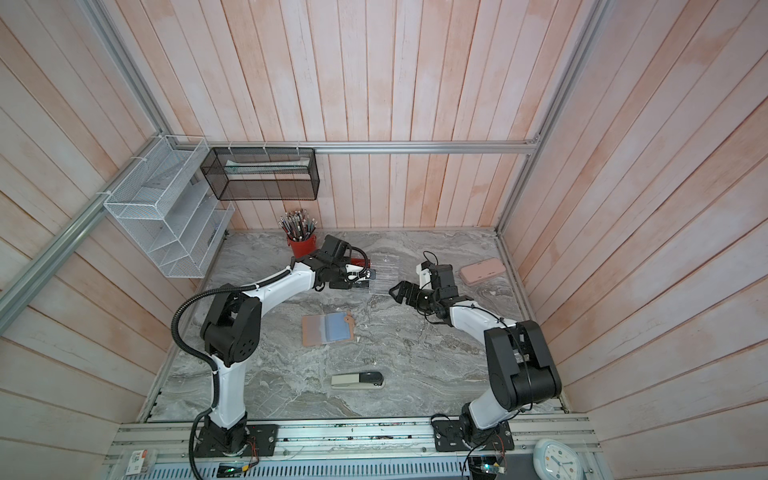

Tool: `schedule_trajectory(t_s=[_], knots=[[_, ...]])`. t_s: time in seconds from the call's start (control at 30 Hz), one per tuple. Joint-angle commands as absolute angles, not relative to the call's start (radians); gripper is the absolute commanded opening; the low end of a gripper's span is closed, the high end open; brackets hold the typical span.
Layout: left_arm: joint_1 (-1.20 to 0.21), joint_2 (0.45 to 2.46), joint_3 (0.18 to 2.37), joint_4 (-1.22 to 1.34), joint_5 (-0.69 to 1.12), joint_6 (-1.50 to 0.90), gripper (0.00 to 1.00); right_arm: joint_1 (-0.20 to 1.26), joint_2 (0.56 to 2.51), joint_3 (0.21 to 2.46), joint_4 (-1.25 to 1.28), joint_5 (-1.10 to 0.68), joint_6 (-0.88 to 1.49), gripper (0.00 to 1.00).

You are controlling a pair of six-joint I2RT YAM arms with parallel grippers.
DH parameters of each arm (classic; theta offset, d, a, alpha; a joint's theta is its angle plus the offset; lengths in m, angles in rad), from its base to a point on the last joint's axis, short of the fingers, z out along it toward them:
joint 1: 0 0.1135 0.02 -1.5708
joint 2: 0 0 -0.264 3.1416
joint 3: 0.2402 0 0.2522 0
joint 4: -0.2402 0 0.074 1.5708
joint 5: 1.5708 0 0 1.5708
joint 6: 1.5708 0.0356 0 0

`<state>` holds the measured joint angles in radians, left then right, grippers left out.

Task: Take the credit cards out of the card holder
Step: Place the credit card in the storage box.

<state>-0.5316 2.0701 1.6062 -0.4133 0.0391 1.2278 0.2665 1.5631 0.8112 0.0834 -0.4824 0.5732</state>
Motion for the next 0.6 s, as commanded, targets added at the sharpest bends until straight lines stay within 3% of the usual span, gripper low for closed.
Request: schedule_trajectory(t_s=[0.0,0.57], knots=[[-0.536,2.068,1.597,-0.382,0.028,1.244,0.06,0.261,1.536,0.802,0.095,-0.494,0.574,0.98],[-0.532,2.015,1.576,-0.280,0.009,1.186,0.25,0.264,1.539,0.791,0.109,-0.495,0.581,0.98]])
